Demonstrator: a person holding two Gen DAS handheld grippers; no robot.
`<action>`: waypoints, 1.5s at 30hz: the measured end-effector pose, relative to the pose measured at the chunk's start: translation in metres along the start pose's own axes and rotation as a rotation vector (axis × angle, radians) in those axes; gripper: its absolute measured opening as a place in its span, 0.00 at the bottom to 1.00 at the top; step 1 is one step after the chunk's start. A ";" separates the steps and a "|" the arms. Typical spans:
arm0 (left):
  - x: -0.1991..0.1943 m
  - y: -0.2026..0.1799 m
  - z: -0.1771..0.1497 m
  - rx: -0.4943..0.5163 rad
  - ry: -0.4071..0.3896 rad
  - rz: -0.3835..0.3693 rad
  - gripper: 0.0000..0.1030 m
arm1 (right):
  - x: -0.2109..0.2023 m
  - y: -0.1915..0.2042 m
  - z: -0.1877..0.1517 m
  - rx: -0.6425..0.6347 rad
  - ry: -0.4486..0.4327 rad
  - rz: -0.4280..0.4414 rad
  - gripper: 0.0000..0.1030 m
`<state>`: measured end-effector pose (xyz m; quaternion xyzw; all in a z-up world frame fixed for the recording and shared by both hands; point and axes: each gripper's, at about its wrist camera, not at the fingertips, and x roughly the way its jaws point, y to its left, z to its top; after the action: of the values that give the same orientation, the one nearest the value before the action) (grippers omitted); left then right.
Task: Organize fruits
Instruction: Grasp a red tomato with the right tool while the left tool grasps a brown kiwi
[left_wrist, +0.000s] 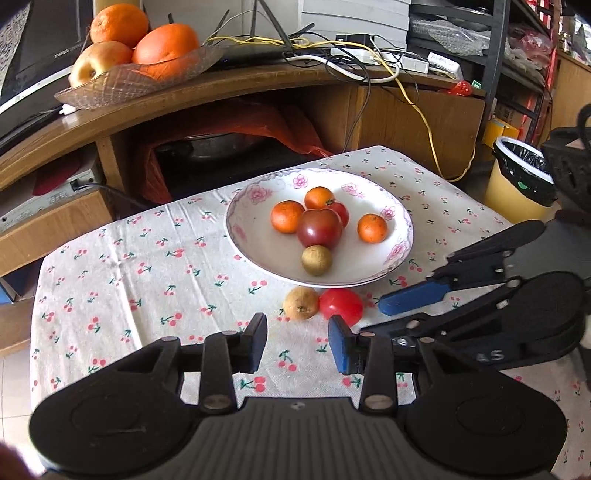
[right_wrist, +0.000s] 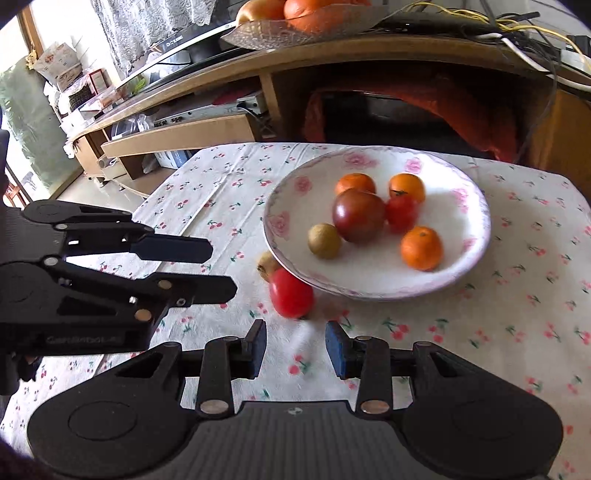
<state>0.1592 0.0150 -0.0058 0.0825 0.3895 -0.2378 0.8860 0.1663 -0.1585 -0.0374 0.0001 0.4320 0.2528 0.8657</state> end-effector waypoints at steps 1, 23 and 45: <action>0.000 0.002 -0.001 -0.006 0.002 -0.001 0.44 | 0.003 0.002 0.001 -0.004 -0.004 -0.003 0.31; 0.046 -0.013 0.002 -0.020 -0.006 0.077 0.49 | -0.021 -0.008 -0.018 0.008 0.008 -0.105 0.23; 0.032 -0.028 -0.009 -0.027 0.005 0.037 0.33 | -0.029 -0.021 -0.024 0.010 0.057 -0.201 0.23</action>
<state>0.1586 -0.0185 -0.0342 0.0784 0.3931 -0.2161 0.8903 0.1426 -0.1950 -0.0354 -0.0462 0.4558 0.1622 0.8740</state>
